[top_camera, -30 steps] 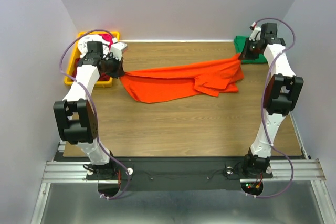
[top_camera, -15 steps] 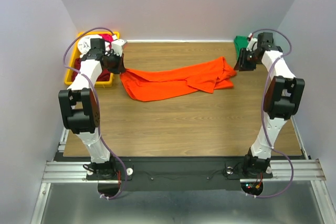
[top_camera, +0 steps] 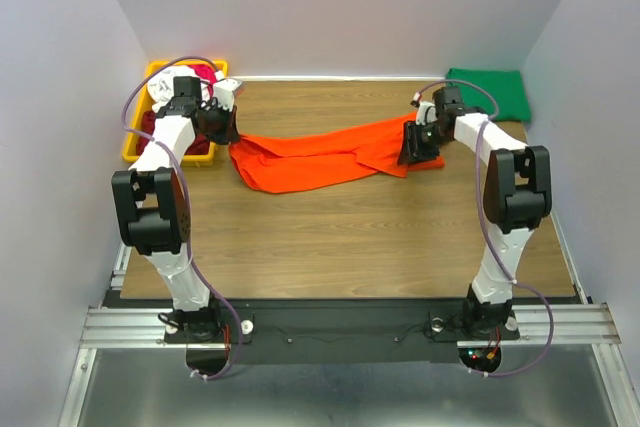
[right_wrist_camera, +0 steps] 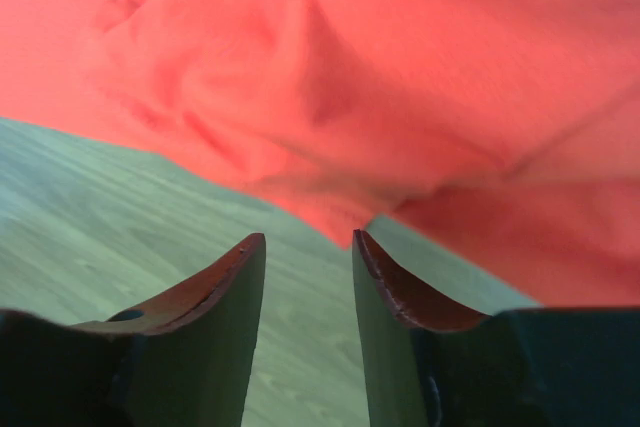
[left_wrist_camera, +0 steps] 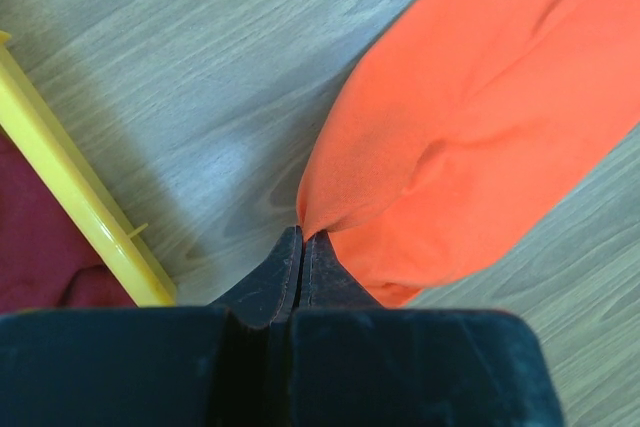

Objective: Fold and stack the t-shirts
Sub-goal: Flatten the tshirt out

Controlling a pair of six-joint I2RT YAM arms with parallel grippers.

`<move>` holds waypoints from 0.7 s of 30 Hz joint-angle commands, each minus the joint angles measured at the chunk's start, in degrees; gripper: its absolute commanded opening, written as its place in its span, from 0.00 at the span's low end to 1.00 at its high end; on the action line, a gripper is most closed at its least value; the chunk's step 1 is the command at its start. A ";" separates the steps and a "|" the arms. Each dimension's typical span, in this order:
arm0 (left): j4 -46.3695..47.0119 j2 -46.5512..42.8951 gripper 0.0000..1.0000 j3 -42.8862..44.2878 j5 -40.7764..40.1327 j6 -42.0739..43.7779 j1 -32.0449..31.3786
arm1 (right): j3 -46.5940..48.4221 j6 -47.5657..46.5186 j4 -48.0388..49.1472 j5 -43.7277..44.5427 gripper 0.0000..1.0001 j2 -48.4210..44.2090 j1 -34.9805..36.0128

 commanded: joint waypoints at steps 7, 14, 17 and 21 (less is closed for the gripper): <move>-0.16 -1.77 0.00 0.04 0.95 1.41 0.42 | -2.42 1.77 6.44 5.16 0.48 3.05 2.49; -0.16 -1.33 0.00 0.21 0.77 1.76 0.33 | -6.90 2.05 7.67 8.41 0.48 1.73 2.85; -0.16 -0.89 0.00 0.30 0.77 1.85 0.33 | -7.17 2.49 7.94 7.02 0.48 2.87 2.93; -0.16 -0.89 0.00 0.30 0.86 1.68 0.33 | -6.12 3.37 8.55 1.31 0.44 4.98 3.11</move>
